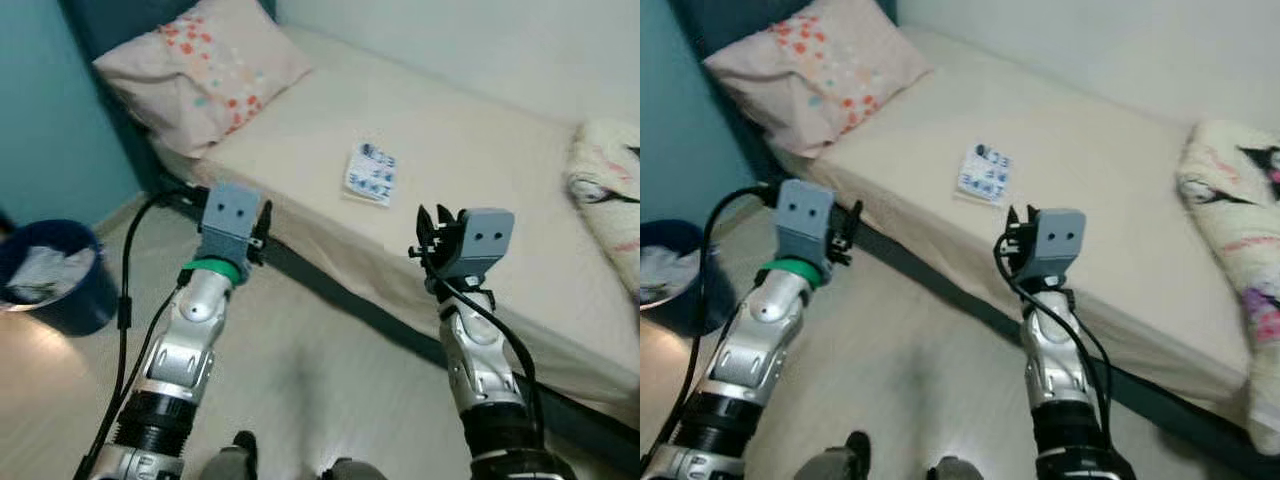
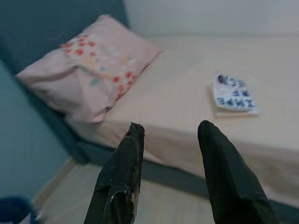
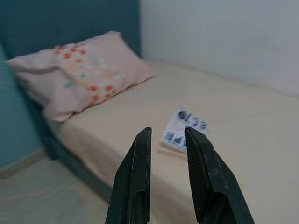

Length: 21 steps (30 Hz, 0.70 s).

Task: Clean up the room

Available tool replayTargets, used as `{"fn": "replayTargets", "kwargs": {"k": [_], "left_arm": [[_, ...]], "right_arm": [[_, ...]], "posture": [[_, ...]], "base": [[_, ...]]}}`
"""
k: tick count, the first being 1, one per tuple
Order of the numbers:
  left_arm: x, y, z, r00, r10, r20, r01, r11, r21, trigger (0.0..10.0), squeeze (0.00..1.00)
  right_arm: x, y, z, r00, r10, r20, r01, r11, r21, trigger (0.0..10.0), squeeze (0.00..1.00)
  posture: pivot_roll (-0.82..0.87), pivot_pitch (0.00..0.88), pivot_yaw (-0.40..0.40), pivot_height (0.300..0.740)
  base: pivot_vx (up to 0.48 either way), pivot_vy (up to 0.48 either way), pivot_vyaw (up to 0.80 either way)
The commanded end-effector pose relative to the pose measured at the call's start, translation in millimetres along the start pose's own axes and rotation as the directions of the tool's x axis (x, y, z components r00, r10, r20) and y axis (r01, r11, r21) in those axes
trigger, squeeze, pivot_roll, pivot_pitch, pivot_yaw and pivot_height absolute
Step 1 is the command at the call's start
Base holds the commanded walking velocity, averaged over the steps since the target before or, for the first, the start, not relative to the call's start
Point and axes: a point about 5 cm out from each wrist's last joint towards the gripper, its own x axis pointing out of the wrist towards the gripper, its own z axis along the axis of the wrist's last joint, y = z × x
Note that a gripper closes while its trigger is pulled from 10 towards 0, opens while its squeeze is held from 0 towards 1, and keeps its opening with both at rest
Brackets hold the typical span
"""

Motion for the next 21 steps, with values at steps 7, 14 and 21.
{"fn": "replayTargets", "kwargs": {"k": [7,14,21], "left_arm": [[-0.3,-5.5,-2.8,1.0,-0.019,-0.004,0.019,1.0,0.003,10.0,0.0],[-0.1,-5.0,-3.2,1.0,-0.02,-0.003,0.02,1.0,0.006,10.0,0.0],[0.6,-4.8,-3.0,1.0,-0.017,-0.002,0.017,1.0,0.008,10.0,0.0]], "right_arm": [[-1.7,-5.2,-2.1,1.0,-0.023,-0.005,0.023,1.0,0.006,10.0,0.0],[-1.7,-4.0,-2.1,1.0,-0.018,-0.003,0.018,1.0,0.01,10.0,0.0],[-2.1,-2.8,-3.0,1.0,-0.004,-0.006,0.005,1.0,0.017,10.0,0.0]], "posture": [[-0.13,0.113,0.005,0.74],[-0.13,0.111,0.007,0.74],[-0.13,0.112,0.008,0.74]], "base": [[0.385,0.0,0.0],[0.371,0.0,0.0],[0.368,0.0,0.0]]}}
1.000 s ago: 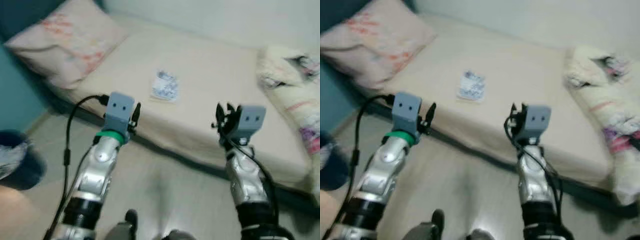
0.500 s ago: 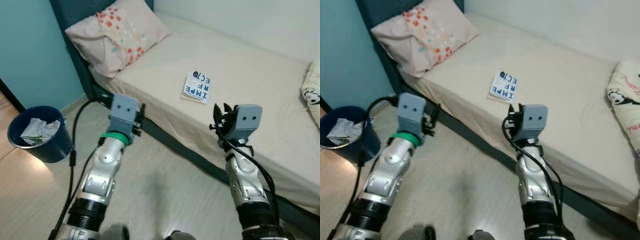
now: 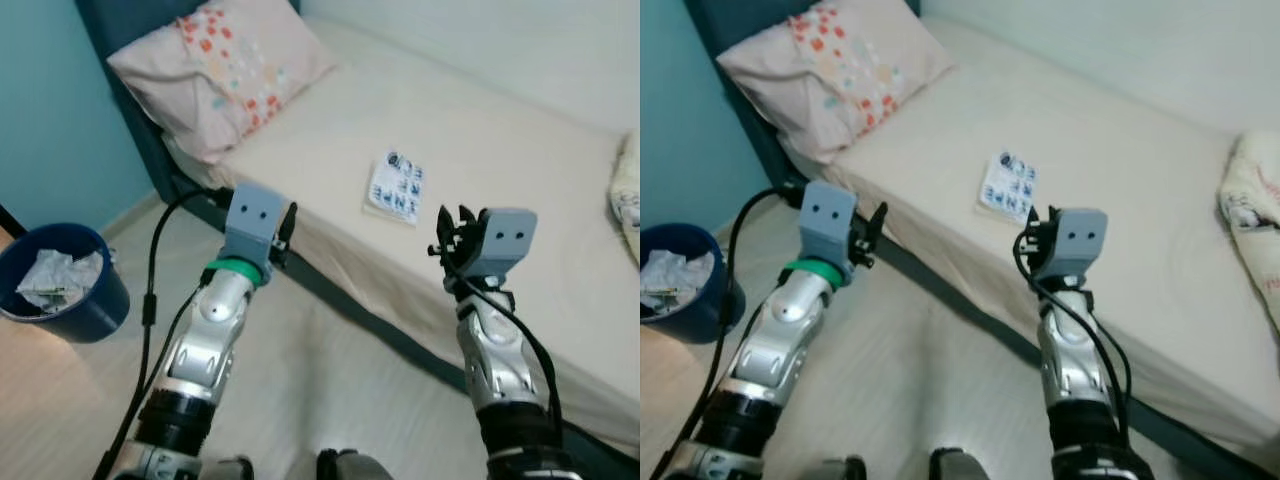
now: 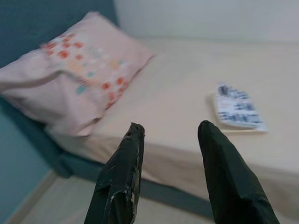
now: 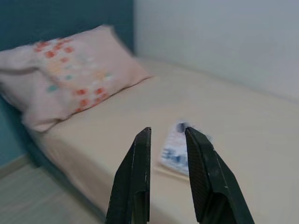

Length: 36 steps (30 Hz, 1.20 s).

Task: Clean up the room

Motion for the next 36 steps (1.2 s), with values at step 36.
{"fn": "replayTargets", "kwargs": {"k": [36], "left_arm": [[-1.4,4.3,-9.1,0.998,0.053,-0.033,-0.052,0.998,0.02,10.0,0.0]], "right_arm": [[-9.2,5.9,-8.0,0.997,0.076,-0.027,-0.075,0.996,0.055,10.0,0.0]], "posture": [[-0.13,0.122,0.01,0.74]], "base": [[0.4,0.0,0.0]]}}
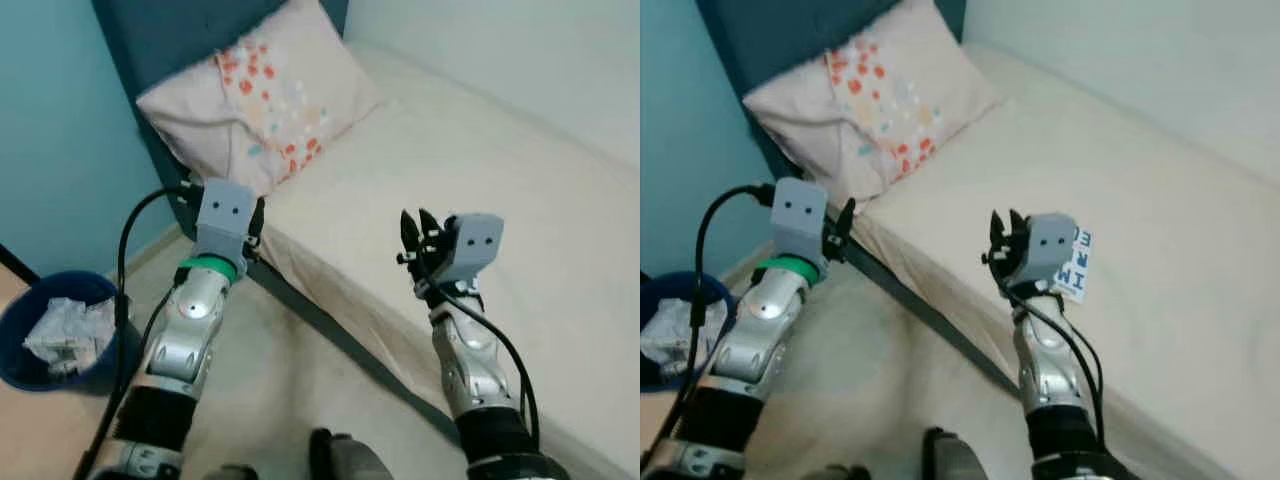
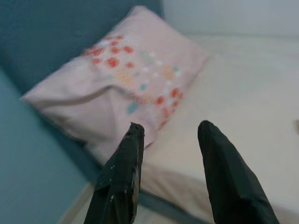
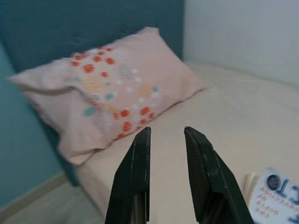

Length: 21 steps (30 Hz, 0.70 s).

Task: Clean up the room

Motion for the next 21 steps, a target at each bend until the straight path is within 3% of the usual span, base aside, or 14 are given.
{"fn": "replayTargets", "kwargs": {"k": [1,21], "left_arm": [[-3.5,2.7,-8.6,0.999,0.008,-0.031,-0.008,1.0,0.012,10.0,0.0],[-3.0,2.0,-9.2,0.999,0.01,-0.032,-0.009,1.0,0.014,10.0,0.0]], "right_arm": [[-2.6,-1.2,-4.2,1.0,-0.006,-0.021,0.006,1.0,0.003,10.0,0.0],[-2.3,-1.2,-4.8,1.0,-0.004,-0.026,0.004,1.0,0.006,10.0,0.0]], "posture": [[-0.13,0.122,0.01,0.74],[-0.13,0.122,0.01,0.74]], "base": [[0.48,0.0,0.0],[0.48,0.0,0.0]]}}
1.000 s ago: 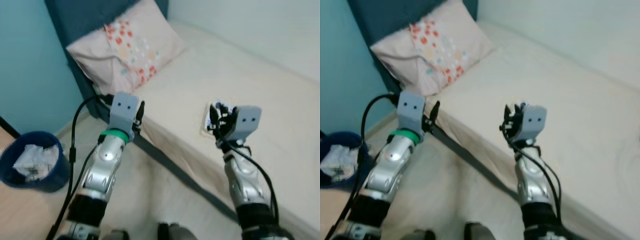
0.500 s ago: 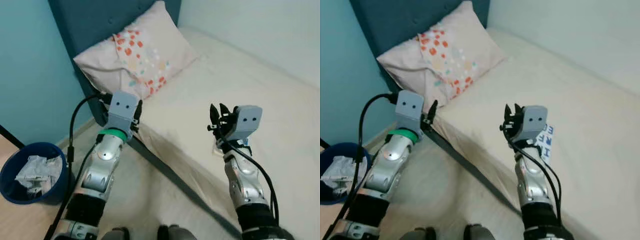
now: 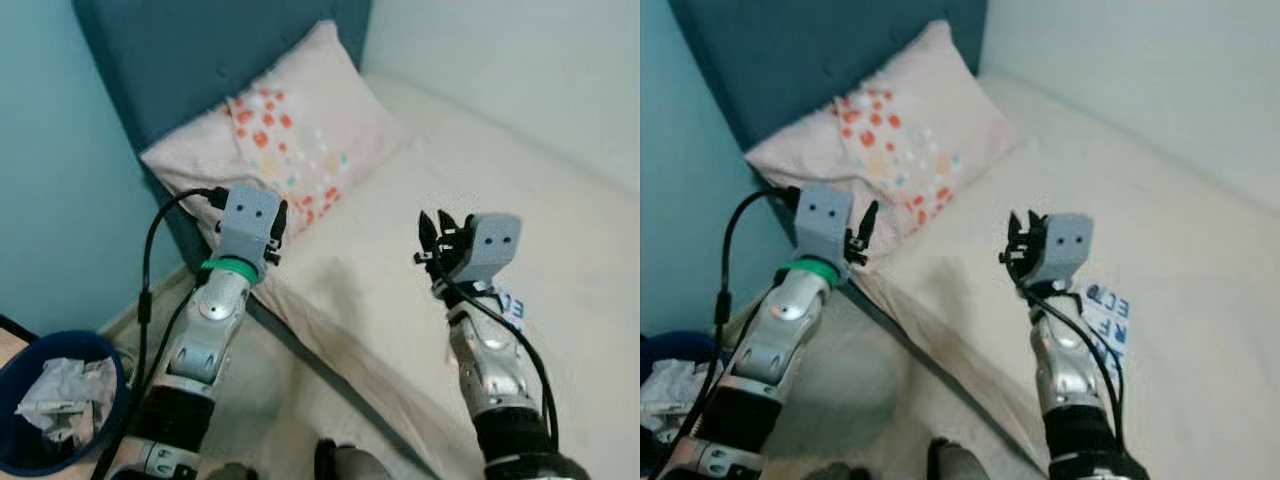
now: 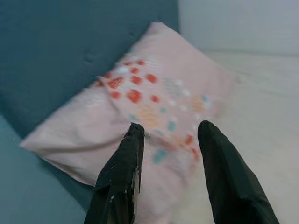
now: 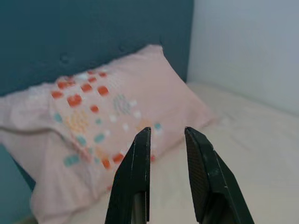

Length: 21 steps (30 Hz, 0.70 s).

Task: Clean up the room

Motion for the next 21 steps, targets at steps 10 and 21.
{"fn": "replayTargets", "kwargs": {"k": [10,21], "left_arm": [[-5.9,-14.3,-6.6,0.996,-0.085,-0.025,0.084,0.996,-0.033,10.0,0.0],[-5.3,-14.7,-6.0,0.996,-0.091,-0.022,0.09,0.995,-0.037,10.0,0.0]], "right_arm": [[-4.2,-1.8,-8.6,0.999,-0.016,-0.044,0.017,1.0,0.026,10.0,0.0],[-3.4,-5.1,-7.8,0.999,-0.03,-0.044,0.031,0.999,0.035,10.0,0.0]], "posture": [[-0.13,0.121,0.01,0.74],[-0.13,0.119,0.011,0.74]], "base": [[0.073,0.0,-0.53],[0.0,0.0,-0.75]]}}
